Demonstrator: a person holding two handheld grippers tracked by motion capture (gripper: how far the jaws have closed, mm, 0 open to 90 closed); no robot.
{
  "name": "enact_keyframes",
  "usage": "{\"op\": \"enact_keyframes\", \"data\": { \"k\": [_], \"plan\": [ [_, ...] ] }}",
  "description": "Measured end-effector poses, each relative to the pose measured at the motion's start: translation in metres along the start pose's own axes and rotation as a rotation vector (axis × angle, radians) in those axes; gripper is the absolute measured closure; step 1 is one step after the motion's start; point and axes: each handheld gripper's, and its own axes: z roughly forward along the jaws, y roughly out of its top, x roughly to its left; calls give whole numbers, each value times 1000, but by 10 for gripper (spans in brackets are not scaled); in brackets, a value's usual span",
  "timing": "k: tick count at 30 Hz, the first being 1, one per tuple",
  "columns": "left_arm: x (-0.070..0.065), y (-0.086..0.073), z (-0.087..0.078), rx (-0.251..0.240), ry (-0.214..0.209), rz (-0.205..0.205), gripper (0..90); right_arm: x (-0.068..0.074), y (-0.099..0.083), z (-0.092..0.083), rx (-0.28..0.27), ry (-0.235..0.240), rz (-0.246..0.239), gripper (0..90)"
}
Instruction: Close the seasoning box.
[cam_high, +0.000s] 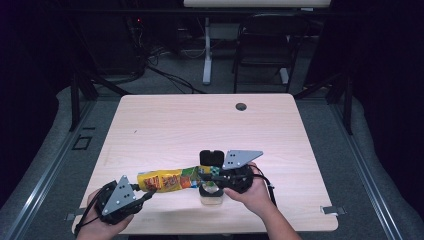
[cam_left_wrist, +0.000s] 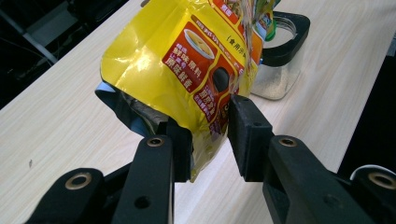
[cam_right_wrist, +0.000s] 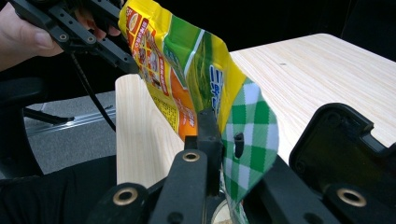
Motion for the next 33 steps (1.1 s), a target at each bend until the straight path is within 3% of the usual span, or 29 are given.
{"op": "enact_keyframes", "data": {
  "k": [12, 33],
  "plan": [
    [3, 13, -2, 7, -5, 39, 712, -2, -1, -4, 0, 1, 6, 876],
    [3, 20, -2, 14, -2, 50, 711, -3, -2, -5, -1, -5, 15, 876]
  ]
}}
